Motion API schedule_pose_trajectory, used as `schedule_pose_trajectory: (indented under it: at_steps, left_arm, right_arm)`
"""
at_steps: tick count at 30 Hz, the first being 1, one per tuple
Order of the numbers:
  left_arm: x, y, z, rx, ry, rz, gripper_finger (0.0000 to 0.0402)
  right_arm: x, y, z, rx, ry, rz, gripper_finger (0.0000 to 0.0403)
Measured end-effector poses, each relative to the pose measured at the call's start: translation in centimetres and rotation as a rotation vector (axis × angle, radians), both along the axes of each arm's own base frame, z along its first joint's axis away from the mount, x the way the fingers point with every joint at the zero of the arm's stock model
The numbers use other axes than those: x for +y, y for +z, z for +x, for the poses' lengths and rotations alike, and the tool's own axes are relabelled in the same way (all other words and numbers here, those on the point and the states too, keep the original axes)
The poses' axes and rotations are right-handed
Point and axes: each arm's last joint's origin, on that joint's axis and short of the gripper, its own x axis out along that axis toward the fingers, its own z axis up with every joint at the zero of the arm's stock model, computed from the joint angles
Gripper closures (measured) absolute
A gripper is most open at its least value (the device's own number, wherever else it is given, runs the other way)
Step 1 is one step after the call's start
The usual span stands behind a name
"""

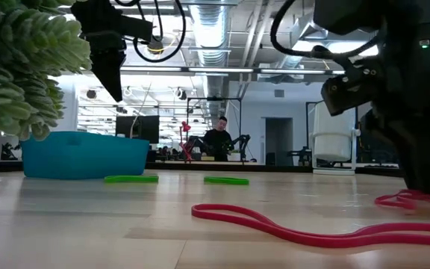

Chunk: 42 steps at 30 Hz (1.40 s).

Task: Pick and place items into bin
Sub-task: Put the red rubber band into the blue bin

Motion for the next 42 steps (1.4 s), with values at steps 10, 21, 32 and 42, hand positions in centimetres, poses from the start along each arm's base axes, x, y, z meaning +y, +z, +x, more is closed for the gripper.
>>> schedule_pose_trajectory:
  at_steps: [10,21,32,42]
  left_arm:
    - [0.0,0.0,0.1,0.002,-0.032,0.013,0.0274]
    - [0.0,0.0,0.1,0.002,-0.033,0.014,0.0274]
    - [0.0,0.0,0.1,0.002,-0.033,0.014,0.0274]
    - [0.0,0.0,0.1,0.002,-0.032,0.014,0.0274]
  right_arm:
    - [-1.1,0.2,0.2,0.002,-0.02,-0.033,0.0284]
    - [-1.2,0.2,0.5,-0.043,0.042,-0.071,0.0284]
    - [-0.9,-0.8,1.1,-0.055,0.071,-0.059,0.0288]
    - [-0.9,-0.5,1.1,-0.064,0.108,-0.05,0.0371]
